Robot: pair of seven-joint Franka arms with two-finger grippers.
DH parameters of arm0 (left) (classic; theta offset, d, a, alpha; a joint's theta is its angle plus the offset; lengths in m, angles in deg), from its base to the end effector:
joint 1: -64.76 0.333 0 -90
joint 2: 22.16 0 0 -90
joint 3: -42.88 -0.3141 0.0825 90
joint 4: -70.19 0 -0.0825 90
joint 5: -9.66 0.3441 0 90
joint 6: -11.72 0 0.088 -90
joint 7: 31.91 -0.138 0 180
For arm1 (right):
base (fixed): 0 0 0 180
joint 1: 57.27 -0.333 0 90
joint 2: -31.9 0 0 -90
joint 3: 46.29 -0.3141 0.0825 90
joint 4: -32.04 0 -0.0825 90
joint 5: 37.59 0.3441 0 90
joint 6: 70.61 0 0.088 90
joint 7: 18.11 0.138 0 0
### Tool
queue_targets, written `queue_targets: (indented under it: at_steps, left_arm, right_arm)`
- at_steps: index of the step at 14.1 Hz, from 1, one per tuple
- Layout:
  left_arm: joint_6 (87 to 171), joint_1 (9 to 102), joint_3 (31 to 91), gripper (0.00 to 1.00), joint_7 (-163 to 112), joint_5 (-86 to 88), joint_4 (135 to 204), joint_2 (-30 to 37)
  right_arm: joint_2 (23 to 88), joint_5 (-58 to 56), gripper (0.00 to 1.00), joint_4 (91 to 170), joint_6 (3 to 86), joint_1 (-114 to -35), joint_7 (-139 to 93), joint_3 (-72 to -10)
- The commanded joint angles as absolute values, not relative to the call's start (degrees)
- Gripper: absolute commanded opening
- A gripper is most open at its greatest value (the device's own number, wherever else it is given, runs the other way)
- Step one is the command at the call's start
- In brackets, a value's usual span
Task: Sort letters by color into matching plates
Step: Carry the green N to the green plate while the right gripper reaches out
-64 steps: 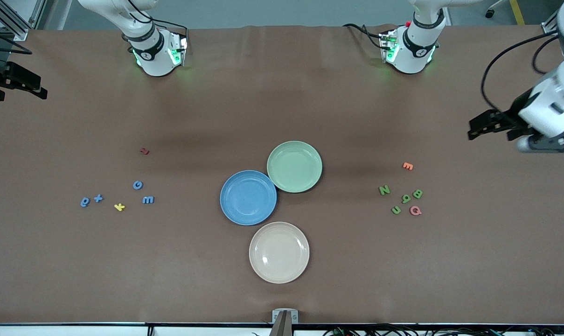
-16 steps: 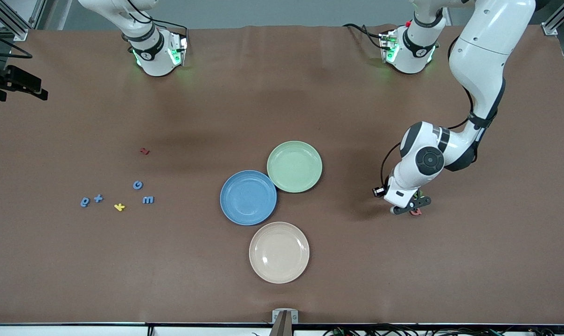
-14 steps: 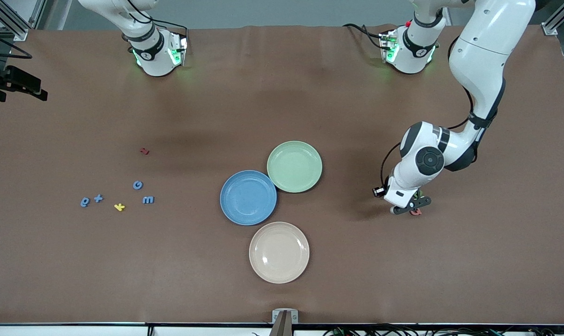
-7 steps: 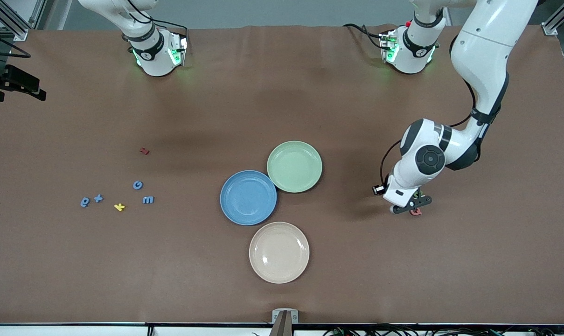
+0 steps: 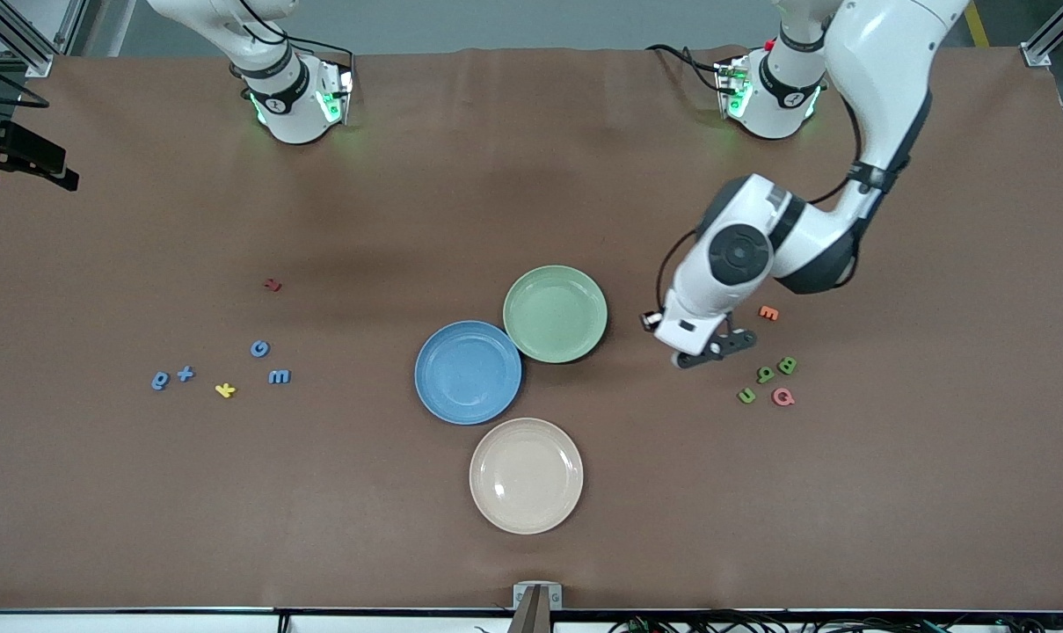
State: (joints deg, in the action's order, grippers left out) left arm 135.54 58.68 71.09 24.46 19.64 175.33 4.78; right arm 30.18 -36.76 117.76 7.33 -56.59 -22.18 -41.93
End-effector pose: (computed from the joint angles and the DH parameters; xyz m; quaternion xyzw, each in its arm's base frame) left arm 0.5093 -0.3123 0.2857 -0.9858 -0.1582 0.0560 0.0017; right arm 0.4779 -0.0406 0.6209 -0.9985 0.0072 0.0521 0.0125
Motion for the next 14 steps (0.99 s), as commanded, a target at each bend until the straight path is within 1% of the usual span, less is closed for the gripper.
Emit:
queue_targets:
  at_steps: [1,4,6,8,11,14]
  left_arm:
    - [134.4,53.2,71.1,0.21,30.8,20.8,170.5,9.4]
    - [134.8,48.5,71.1,0.21,35.2,20.8,167.5,13.4]
    - [135.1,45.8,70.6,0.21,37.0,21.3,166.2,15.4]
    - [135.1,43.2,69.8,0.22,39.5,22.7,164.9,17.4]
    - [135.2,40.2,68.9,0.23,41.3,24.4,163.4,20.2]
    - [136.3,37.3,67.5,0.23,42.3,24.6,163.4,20.7]
  right_arm:
    - [33.7,-36.9,1.00,116.3,10.9,-54.3,-22.4,-42.4]
    - [38.6,-36.8,1.00,116.3,12.7,-54.0,-22.5,-42.4]
    - [42.0,-37.1,1.00,116.4,17.5,-53.7,-22.7,-42.4]
    - [44.0,-36.8,1.00,116.5,19.4,-52.3,-22.6,-42.4]
    - [45.2,-36.8,1.00,116.8,20.3,-52.3,-22.6,-42.4]
    - [48.1,-37.0,1.00,117.2,24.0,-52.3,-22.7,-42.4]
